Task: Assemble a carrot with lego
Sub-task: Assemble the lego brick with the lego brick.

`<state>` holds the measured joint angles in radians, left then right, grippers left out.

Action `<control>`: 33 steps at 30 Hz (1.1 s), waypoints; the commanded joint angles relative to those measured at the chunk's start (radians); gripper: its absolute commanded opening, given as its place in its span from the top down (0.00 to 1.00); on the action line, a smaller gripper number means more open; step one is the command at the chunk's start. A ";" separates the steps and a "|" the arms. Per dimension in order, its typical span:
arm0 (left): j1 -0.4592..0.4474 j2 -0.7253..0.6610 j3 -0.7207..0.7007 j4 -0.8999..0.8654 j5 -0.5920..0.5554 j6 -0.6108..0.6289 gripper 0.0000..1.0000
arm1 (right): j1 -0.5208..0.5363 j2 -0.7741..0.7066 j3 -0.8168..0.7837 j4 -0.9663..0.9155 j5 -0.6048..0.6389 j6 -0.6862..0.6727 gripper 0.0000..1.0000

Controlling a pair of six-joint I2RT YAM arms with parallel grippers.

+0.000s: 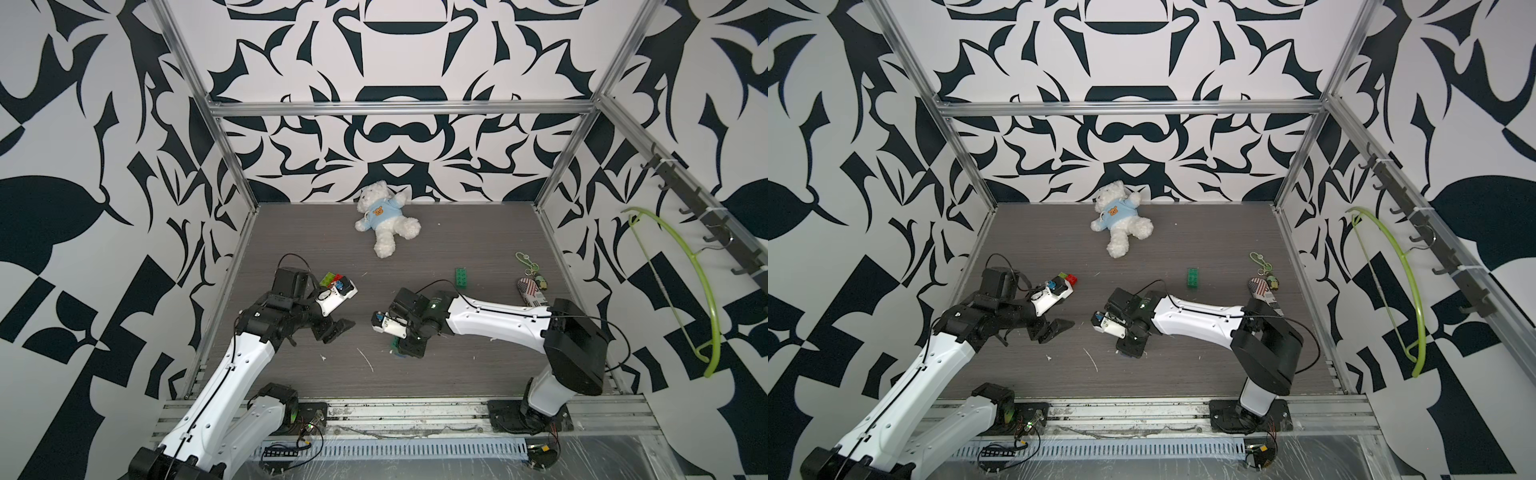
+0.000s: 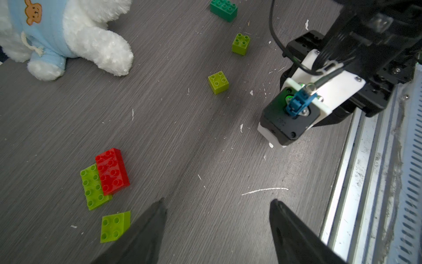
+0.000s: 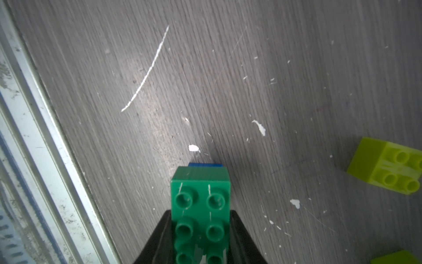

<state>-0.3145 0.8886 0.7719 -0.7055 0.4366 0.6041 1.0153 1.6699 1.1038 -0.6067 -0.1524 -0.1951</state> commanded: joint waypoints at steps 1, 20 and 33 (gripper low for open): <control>-0.003 -0.016 -0.023 0.004 0.008 -0.007 0.21 | -0.022 -0.009 -0.023 0.040 -0.058 -0.025 0.68; -0.003 -0.005 -0.024 0.005 0.011 -0.010 0.21 | -0.038 -0.004 0.069 -0.022 -0.052 0.053 0.68; -0.003 -0.010 -0.026 0.005 0.010 -0.010 0.21 | -0.032 0.048 0.077 -0.026 -0.033 0.051 0.68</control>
<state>-0.3145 0.8837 0.7582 -0.6987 0.4366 0.5995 0.9771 1.7172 1.1564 -0.6125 -0.1967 -0.1547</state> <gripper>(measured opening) 0.787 0.353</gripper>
